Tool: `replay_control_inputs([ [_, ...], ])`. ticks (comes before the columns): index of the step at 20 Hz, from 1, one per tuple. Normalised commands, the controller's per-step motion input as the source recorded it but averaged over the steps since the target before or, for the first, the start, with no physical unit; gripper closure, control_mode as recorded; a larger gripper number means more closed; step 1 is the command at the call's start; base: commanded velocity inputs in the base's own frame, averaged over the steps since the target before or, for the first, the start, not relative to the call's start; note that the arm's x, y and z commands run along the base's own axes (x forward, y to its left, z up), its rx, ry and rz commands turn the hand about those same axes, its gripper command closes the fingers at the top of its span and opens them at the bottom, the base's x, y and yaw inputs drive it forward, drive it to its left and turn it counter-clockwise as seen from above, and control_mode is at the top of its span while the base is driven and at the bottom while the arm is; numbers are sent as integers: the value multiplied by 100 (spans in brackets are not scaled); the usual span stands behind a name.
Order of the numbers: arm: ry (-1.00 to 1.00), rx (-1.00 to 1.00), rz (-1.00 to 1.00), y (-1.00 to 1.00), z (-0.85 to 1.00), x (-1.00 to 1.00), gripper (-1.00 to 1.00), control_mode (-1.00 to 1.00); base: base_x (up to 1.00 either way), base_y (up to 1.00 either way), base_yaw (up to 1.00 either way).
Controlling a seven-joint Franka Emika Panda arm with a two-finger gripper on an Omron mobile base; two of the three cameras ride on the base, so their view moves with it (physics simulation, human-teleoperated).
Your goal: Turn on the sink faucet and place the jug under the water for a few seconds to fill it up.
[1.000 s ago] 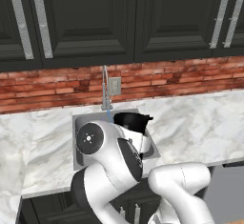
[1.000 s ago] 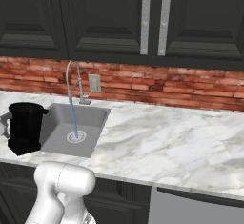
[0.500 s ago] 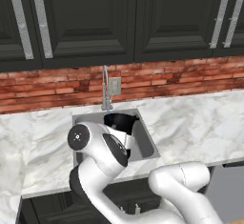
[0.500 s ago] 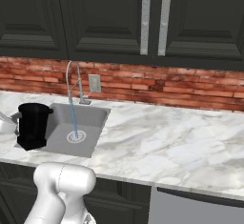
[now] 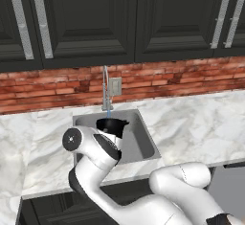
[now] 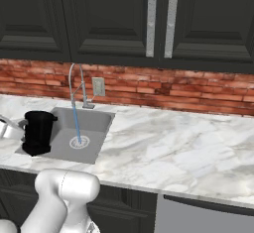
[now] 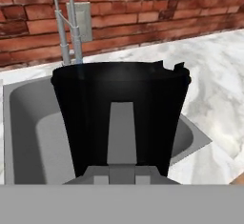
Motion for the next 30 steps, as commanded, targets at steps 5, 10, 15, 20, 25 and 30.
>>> replay_control_inputs([
  [5,0,0,0,18,-16,50,100,-100,0,0,0],
  [10,0,0,0,14,-31,49,100,-100,0,0,0],
  [15,0,0,0,9,-40,45,100,-100,0,0,0],
  [20,0,0,0,1,-30,47,100,-100,0,0,0],
  [25,0,0,0,0,-26,42,100,-100,0,0,0],
  [30,0,0,0,0,-34,40,100,-100,0,0,0],
])
